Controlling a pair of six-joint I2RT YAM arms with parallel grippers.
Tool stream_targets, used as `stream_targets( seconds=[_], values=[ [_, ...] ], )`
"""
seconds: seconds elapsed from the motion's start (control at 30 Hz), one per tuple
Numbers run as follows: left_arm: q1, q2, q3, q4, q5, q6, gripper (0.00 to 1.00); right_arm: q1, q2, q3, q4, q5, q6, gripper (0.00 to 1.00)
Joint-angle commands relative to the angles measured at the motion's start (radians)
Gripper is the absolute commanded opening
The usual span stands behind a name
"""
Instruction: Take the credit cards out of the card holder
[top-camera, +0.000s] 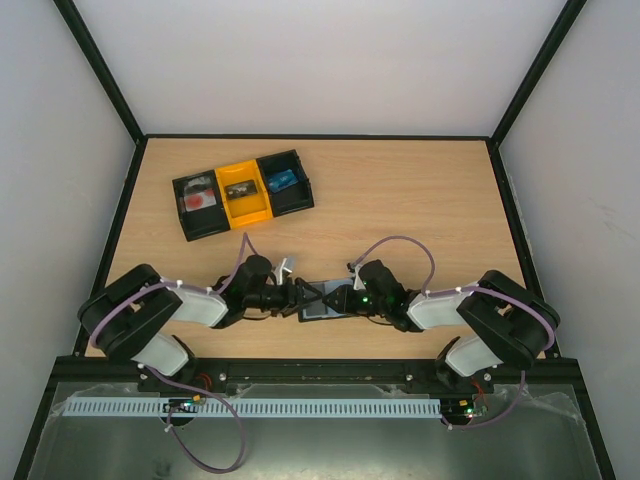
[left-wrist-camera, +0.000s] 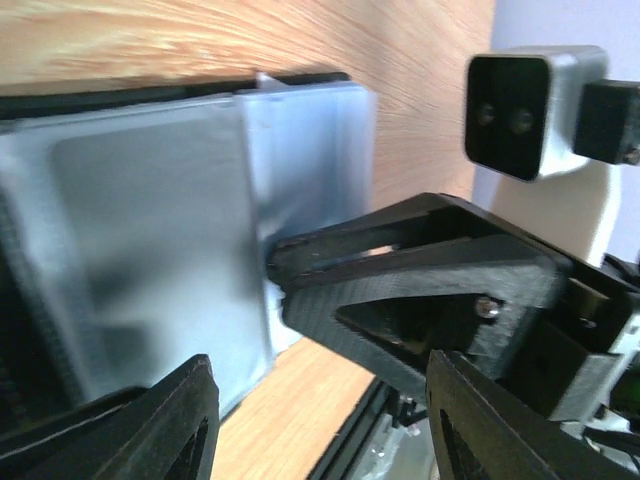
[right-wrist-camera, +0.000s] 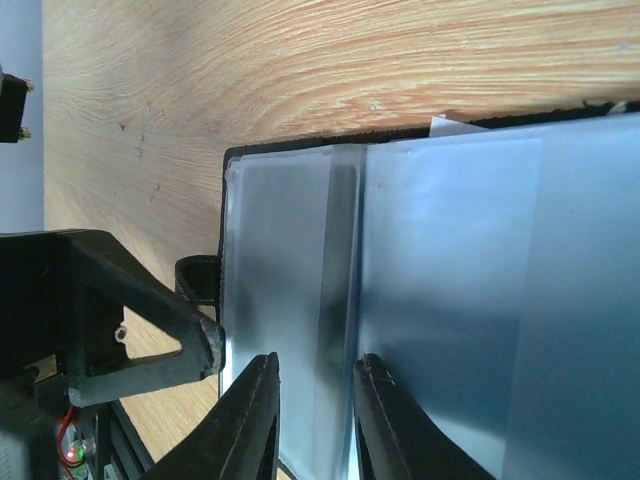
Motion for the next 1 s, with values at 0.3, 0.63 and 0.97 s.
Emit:
stream_targets(
  seconds=[0.3,0.63,0.97],
  values=[
    [-0.006,-0.159,0.106,-0.511,-0.229,0.190,0.62,0.006,-0.010,-0.027,0.023,0.030,0.021,0.21],
    [-0.006,-0.224,0.122,-0.609,-0.249,0.247,0.59,0.006,-0.016,-0.027,0.032,0.017,0.020,0.21],
    [-0.049,-0.101,0.145,-0.277,-0.072,0.150,0.57,0.006,-0.019,-0.023,0.010,0.029,0.015,0.20]
  ],
)
